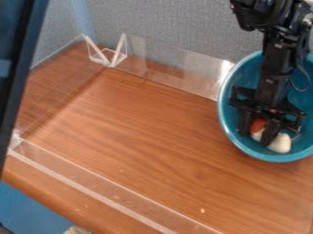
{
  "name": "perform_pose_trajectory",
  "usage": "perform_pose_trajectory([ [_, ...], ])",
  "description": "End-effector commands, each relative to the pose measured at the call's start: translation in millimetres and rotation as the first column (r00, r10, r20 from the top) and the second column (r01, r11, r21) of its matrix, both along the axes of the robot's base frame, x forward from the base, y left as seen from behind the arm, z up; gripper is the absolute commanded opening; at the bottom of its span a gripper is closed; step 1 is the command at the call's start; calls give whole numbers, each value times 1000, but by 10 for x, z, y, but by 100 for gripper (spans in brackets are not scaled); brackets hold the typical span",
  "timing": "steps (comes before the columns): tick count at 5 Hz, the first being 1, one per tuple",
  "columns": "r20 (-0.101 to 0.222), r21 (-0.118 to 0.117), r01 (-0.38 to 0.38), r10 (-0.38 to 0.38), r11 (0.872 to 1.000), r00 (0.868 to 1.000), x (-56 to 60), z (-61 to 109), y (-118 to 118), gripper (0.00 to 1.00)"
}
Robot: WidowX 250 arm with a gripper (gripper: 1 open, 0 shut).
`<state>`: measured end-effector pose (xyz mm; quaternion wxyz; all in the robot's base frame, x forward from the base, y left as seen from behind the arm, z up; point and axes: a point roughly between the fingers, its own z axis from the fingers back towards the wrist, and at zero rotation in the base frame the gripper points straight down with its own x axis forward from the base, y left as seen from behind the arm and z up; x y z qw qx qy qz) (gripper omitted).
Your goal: Remove the mushroom from inside the blue bowl and put it on the table
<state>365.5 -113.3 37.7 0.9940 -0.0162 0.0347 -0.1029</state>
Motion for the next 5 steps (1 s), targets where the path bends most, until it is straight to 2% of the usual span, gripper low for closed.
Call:
perform_pose_trajectory([
  [1,82,-15,-14,15,1000,997,59,334,95,0],
  [4,79,-3,-19,19,1000,997,19,362,256,0],
  [5,80,-4,-27,28,1000,996,8,365,305,100],
])
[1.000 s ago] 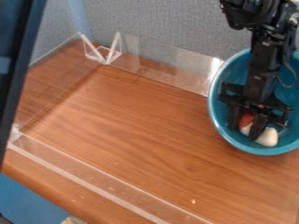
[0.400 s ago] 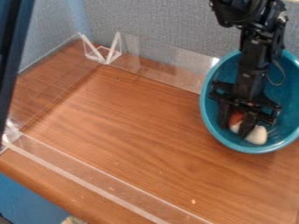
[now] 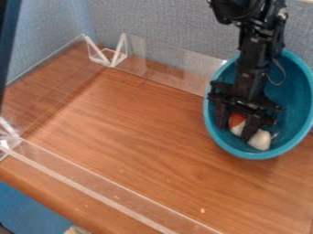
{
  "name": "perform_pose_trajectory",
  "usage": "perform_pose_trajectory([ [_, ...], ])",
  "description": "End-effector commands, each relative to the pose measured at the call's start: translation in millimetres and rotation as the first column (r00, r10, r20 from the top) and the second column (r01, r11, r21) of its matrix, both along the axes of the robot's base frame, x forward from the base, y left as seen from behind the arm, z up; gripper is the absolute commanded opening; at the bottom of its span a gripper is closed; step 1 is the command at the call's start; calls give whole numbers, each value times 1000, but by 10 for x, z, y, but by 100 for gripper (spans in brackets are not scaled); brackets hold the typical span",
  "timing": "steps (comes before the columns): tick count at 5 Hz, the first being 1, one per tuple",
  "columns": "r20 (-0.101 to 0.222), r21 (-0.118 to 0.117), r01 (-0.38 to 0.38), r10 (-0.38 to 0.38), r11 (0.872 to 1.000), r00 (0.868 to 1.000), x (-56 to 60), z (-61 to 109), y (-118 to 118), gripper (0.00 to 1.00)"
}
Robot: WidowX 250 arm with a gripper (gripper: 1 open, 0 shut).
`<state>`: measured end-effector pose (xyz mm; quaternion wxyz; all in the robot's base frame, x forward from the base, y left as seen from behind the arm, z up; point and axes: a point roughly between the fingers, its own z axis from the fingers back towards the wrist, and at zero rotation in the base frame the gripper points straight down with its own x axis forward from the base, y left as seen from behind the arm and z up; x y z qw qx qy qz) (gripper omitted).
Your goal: Remove the mushroom from inside the blue bowl and put it on the table
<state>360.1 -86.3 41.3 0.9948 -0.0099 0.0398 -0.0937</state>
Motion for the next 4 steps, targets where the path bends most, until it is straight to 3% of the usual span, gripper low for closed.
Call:
perform_pose_trajectory([
  [1,90,-17,-13,14,1000,996,50,345,77,0],
  [4,84,-5,-31,31,1000,996,22,363,199,0],
])
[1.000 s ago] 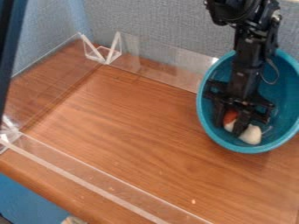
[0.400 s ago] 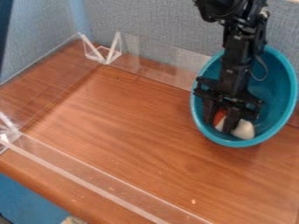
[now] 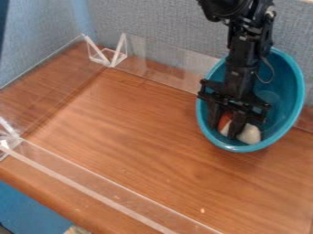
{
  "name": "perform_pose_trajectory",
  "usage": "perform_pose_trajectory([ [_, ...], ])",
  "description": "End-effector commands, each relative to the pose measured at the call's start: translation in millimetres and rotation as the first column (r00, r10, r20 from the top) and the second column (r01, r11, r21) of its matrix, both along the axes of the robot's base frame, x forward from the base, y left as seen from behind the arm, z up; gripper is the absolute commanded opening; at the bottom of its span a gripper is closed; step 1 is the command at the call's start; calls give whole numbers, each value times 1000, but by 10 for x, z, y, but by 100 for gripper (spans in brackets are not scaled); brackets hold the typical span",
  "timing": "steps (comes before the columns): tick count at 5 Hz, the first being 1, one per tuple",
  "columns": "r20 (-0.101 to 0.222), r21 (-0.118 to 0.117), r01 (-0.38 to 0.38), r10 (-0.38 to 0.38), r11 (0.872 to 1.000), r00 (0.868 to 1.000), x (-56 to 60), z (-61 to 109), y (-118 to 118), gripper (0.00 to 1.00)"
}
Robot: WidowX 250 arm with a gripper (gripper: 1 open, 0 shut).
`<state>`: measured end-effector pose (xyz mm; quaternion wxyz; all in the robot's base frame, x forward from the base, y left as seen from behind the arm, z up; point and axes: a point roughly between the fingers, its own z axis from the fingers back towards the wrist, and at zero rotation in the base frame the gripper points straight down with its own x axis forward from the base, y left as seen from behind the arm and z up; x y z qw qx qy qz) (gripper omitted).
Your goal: Remove the mushroom from inside the blue bowl and put it on the table
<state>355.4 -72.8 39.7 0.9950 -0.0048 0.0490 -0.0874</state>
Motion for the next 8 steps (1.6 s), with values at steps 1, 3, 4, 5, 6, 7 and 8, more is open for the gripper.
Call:
perform_pose_trajectory([
  [1,99,-11,-22,23,1000,995,65,385,97,0],
  [3,110,-16,-11,13,1000,994,32,502,118,0],
  [4,122,-18,-7,9,1000,992,6,599,138,0],
  [5,132,-17,1,2,1000,991,-29,678,167,0],
  [6,133,-17,12,-10,1000,991,-71,709,182,0],
  [7,136,-17,24,-22,1000,990,-113,742,198,0],
  [8,140,-18,37,-34,999,990,-150,772,213,0],
])
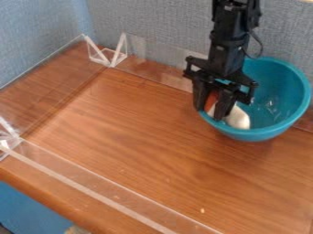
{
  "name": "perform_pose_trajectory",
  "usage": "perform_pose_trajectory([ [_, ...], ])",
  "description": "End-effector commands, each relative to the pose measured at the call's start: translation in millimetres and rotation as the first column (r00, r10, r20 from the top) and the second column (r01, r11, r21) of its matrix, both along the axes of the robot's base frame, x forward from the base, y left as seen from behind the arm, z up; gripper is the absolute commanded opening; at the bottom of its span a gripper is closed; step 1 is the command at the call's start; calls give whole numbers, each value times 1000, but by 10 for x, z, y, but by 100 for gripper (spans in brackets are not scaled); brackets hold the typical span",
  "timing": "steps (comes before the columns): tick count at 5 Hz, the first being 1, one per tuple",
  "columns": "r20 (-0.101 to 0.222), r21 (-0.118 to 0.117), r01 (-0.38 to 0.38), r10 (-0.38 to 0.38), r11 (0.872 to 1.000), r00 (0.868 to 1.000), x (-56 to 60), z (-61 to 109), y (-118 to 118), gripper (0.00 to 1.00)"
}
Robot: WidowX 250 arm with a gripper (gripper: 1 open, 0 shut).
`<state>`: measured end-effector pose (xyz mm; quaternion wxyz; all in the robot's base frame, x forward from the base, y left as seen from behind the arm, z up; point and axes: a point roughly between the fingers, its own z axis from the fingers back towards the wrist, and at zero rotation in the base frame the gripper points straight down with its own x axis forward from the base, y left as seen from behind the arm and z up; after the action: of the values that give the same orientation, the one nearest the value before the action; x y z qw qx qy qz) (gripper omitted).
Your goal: Remove the mushroom from inside the blue bowl and put it on the table
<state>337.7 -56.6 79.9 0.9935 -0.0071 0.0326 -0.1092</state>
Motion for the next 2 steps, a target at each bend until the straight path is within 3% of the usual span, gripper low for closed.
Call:
perform_pose_trajectory([
  [1,111,-16,5,-3,1000,994,-8,406,65,0],
  [2,116,-17,17,-15,1000,993,-45,445,78,0],
])
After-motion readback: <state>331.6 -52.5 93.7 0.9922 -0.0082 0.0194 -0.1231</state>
